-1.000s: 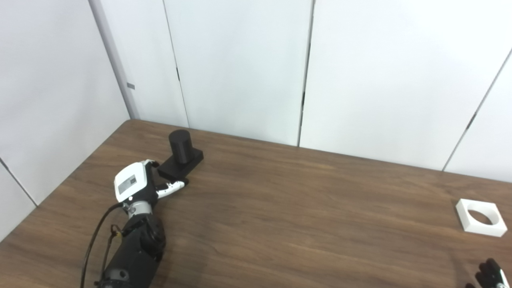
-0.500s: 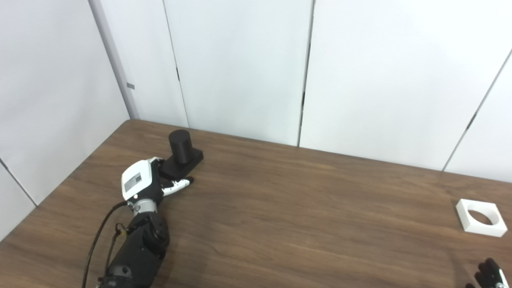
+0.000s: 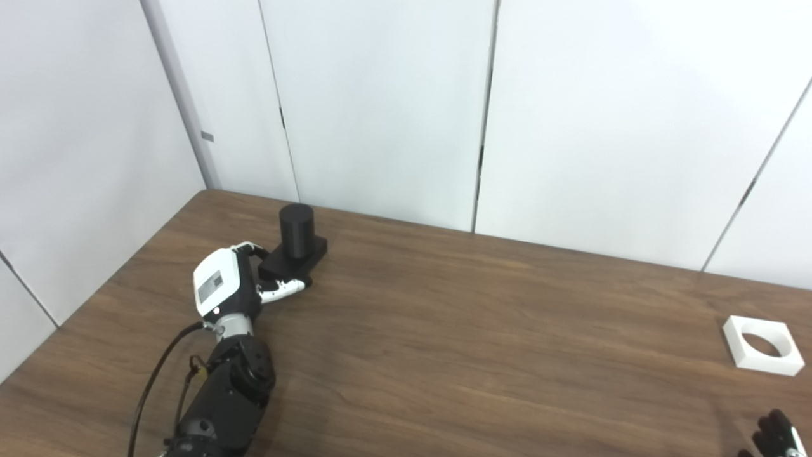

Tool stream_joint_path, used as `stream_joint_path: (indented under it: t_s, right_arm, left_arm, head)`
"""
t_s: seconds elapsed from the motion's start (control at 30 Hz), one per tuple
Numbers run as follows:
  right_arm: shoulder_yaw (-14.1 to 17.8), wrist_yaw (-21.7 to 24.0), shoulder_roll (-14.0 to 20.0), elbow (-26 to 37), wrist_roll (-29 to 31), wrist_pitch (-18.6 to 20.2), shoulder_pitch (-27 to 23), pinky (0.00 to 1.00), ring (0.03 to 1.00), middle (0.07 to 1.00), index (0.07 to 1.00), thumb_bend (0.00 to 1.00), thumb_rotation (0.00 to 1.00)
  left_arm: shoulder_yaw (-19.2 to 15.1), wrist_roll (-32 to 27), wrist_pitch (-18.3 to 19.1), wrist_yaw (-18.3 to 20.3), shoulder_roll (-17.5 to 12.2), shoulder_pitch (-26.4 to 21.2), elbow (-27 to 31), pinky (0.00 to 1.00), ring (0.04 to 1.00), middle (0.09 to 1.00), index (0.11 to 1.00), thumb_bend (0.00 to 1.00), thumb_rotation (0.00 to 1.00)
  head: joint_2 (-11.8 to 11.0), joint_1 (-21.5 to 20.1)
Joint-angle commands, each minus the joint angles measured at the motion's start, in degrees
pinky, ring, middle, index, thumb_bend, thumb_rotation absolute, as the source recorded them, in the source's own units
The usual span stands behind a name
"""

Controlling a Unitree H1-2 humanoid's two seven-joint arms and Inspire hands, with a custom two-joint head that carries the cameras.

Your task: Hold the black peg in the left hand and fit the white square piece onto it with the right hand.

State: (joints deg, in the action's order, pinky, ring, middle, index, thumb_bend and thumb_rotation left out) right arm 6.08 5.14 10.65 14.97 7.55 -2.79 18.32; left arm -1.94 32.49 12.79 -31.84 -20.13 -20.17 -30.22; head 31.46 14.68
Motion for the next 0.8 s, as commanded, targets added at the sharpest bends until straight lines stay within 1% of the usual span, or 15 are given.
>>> stream_joint_path:
  t_s: [0.0, 0.17, 0.27, 0.4, 0.5, 0.57, 0.63, 0.7, 0.77]
  right_arm:
    - [-0.2, 0.4, 0.4, 0.5, -0.2, 1.1, 0.4, 1.0, 1.0, 1.0, 1.0, 0.83, 1.0]
    - [-0.2, 0.6, 0.6, 0.5, -0.1, 1.2, 0.3, 1.0, 1.0, 1.0, 1.0, 0.81, 1.0]
    - [-0.1, 0.7, 0.6, 0.5, 0.1, 1.4, 0.2, 1.0, 1.0, 1.0, 1.0, 0.82, 1.0]
    - [-0.1, 0.4, 0.3, 0.7, 0.1, 1.5, 0.1, 1.0, 1.0, 1.0, 1.0, 0.8, 1.0]
    - [-0.2, -0.1, 0.1, 1.1, -0.7, 2.4, 0.1, 1.0, 1.0, 1.0, 1.0, 0.82, 1.0]
    - [-0.3, -0.1, 0.0, 1.4, -0.6, 3.1, 0.1, 1.0, 1.0, 1.0, 1.0, 0.82, 1.0]
    - [-0.3, -0.1, -0.2, 1.7, -0.5, 3.4, 0.2, 1.0, 1.0, 1.0, 1.0, 0.8, 1.0]
    - [-0.6, -0.2, -0.2, 2.1, -1.2, 3.7, 0.2, 1.0, 1.0, 1.0, 1.0, 0.77, 1.0]
    - [-0.9, -0.5, -0.5, 2.6, -2.0, 4.0, 0.1, 1.0, 1.0, 1.0, 1.0, 0.76, 1.0]
  left_arm:
    - [-0.3, 0.5, -0.4, -2.4, -0.9, -2.5, 0.6, 0.74, 0.839, 0.737, 0.48, 0.52, 0.05]
    - [-0.2, 0.7, -0.5, -3.1, -1.1, -2.3, 0.7, 0.76, 0.82, 0.725, 0.481, 0.52, 0.05]
    - [-0.1, 0.5, -0.6, -2.9, -1.1, -2.1, 0.9, 0.73, 0.812, 0.721, 0.481, 0.52, 0.05]
    - [0.7, 0.9, -1.3, -2.5, -1.0, -1.0, 1.9, 0.72, 0.774, 0.701, 0.481, 0.52, 0.05]
    - [1.5, 0.7, -1.8, -1.4, -0.4, 0.9, 4.7, 0.72, 0.764, 0.7, 0.481, 0.52, 0.05]
    - [2.4, 0.5, -2.1, 0.1, 0.6, 3.3, 8.8, 0.7, 0.763, 0.712, 0.482, 0.52, 0.05]
    - [3.1, 0.1, -2.7, 1.6, 1.3, 5.5, 12.2, 0.66, 0.747, 0.711, 0.482, 0.52, 0.05]
    - [3.7, -0.4, -3.5, 3.3, 2.1, 7.6, 15.7, 0.64, 0.747, 0.71, 0.482, 0.52, 0.05]
    - [4.2, -0.6, -3.9, 5.2, 3.1, 10.1, 19.5, 0.62, 0.745, 0.708, 0.482, 0.52, 0.06]
  head:
    - [0.1, 0.0]
    - [0.4, -0.2]
    - [0.7, -0.6]
    - [1.0, -1.2]
    - [1.3, -1.6]
    - [1.5, -1.9]
    - [2.0, -2.4]
    - [2.5, -2.9]
    - [3.2, -3.8]
